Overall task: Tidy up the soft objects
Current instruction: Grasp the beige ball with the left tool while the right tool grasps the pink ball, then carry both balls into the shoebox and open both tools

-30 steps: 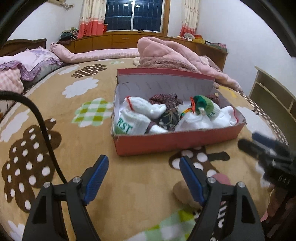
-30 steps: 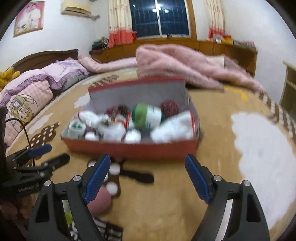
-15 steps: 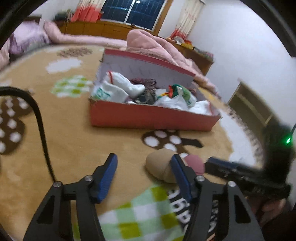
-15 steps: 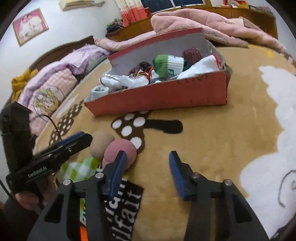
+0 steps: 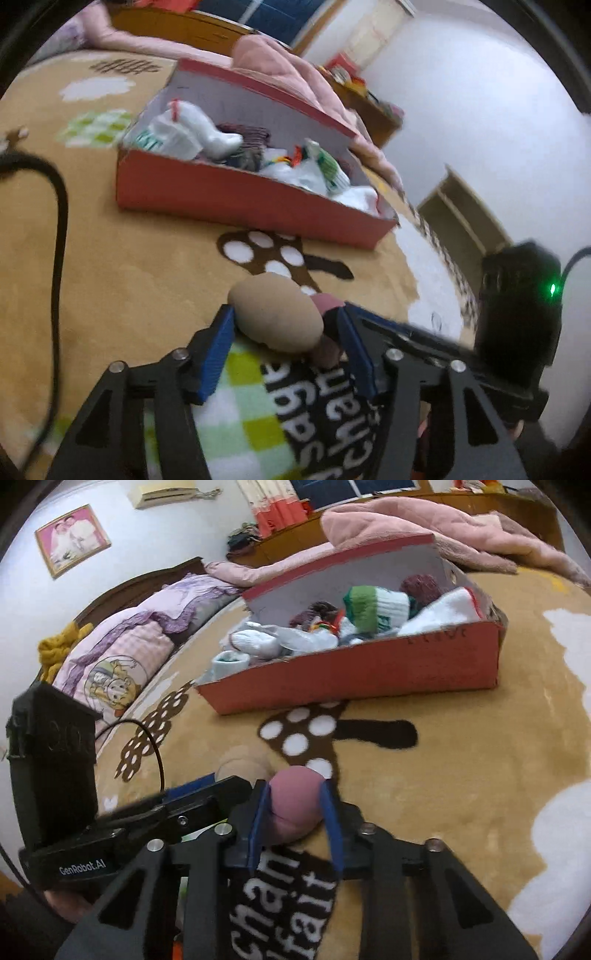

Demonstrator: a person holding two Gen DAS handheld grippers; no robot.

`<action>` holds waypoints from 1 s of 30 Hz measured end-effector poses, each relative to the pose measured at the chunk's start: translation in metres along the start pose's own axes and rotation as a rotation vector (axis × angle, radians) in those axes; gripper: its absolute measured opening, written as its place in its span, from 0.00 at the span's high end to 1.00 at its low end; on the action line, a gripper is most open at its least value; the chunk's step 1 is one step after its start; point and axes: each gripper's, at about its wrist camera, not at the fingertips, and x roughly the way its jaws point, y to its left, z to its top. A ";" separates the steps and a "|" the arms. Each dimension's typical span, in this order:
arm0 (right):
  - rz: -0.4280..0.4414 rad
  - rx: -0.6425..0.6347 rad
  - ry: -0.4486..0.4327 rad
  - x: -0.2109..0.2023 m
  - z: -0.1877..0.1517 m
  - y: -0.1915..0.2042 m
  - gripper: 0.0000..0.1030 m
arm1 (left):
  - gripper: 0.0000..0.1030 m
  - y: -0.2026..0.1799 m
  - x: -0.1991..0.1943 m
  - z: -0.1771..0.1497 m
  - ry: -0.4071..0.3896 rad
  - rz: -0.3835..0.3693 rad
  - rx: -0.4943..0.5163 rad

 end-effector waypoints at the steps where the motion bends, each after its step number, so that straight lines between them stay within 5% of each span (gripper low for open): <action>1: 0.018 0.022 0.001 0.000 0.001 -0.004 0.74 | 0.39 0.003 0.000 -0.001 -0.006 -0.010 -0.019; 2: 0.036 0.041 0.001 0.000 0.002 -0.007 0.74 | 0.41 0.008 0.003 0.000 -0.003 -0.041 -0.058; 3: 0.063 0.060 -0.001 0.000 0.002 -0.010 0.74 | 0.57 0.010 0.003 0.001 0.000 -0.054 -0.075; 4: 0.068 0.062 -0.002 -0.001 0.001 -0.011 0.74 | 0.62 0.012 0.003 0.003 -0.005 -0.069 -0.094; 8: 0.034 0.045 -0.023 -0.011 0.004 -0.010 0.74 | 0.72 0.017 0.004 0.006 0.012 -0.041 -0.109; 12: -0.152 -0.044 -0.044 -0.026 0.012 -0.007 0.74 | 0.73 0.004 -0.007 0.009 0.020 0.031 -0.010; 18: -0.236 -0.135 -0.016 -0.023 0.010 -0.003 0.72 | 0.67 -0.029 -0.020 -0.011 0.030 0.338 0.336; 23: -0.276 -0.179 -0.036 -0.015 0.009 0.002 0.71 | 0.65 -0.033 -0.009 -0.029 -0.011 0.365 0.400; 30: -0.288 -0.183 -0.051 0.001 0.014 0.010 0.71 | 0.66 -0.020 0.003 -0.009 0.019 0.270 0.250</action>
